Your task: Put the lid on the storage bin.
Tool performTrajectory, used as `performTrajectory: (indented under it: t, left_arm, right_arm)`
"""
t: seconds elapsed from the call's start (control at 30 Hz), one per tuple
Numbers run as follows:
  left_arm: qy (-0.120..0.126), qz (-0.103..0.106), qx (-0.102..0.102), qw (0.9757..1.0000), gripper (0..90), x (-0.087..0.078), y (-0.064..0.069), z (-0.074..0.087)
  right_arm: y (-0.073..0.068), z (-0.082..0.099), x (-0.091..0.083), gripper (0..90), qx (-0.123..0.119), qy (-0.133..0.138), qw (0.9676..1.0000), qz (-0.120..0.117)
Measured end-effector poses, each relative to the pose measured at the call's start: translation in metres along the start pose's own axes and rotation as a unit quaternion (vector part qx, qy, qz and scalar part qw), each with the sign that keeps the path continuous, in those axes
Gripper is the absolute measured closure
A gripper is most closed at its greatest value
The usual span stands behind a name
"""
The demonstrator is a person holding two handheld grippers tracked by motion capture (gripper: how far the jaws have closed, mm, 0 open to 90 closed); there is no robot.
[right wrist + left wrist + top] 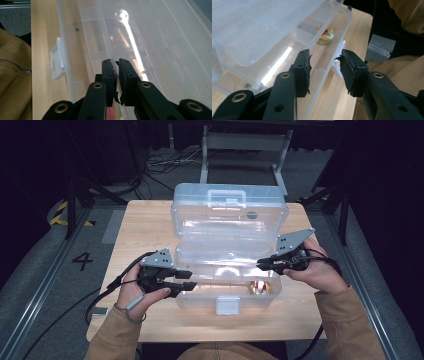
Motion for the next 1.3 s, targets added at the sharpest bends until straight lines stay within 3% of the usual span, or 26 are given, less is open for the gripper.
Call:
performTrajectory:
  t: [0.23, 0.33, 0.73, 1.0, 1.23, 1.3]
  left_arm:
    - [0.028, -0.01, 0.001, 0.9996, 63.8, -0.007, -0.002, -0.011]
    - [0.055, -0.011, -0.001, 0.9984, 67.3, -0.01, -0.002, -0.018]
    - [0.109, -0.041, -0.005, 0.9932, 76.9, -0.015, -0.01, -0.038]
    - [0.13, -0.093, -0.033, 0.9866, 82.2, -0.012, -0.027, -0.048]
    - [0.129, -0.128, -0.033, 0.9827, 83.9, -0.012, -0.035, -0.047]
    - [0.132, -0.146, -0.034, 0.9799, 84.3, -0.014, -0.038, -0.047]
  right_arm:
    - [-0.001, 0.001, 0.0, 83.6, 0.003, 0.0, 1.0, 0.001]
    - [-0.002, 0.001, 0.0, 83.5, 0.002, 0.0, 1.0, 0.002]
    - [-0.005, 0.004, 0.0, 82.9, 0.006, 0.004, 1.0, 0.004]
    - [-0.009, 0.006, 0.001, 82.8, 0.008, 0.01, 0.9999, 0.002]
    - [-0.011, 0.008, 0.001, 83.0, 0.006, 0.017, 0.9998, 0.001]
    - [-0.012, 0.009, 0.001, 83.1, 0.006, 0.019, 0.9998, 0.0]
Point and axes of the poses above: each handheld gripper's, and its own axes: x roughly forward along the jaws, z roughly out of its underside, y roughly to its right, the point moved 8 cm from there along x, roughly forward along the jaws, and after that the axes turned 7 degrees about y, right-handed, at the moved point
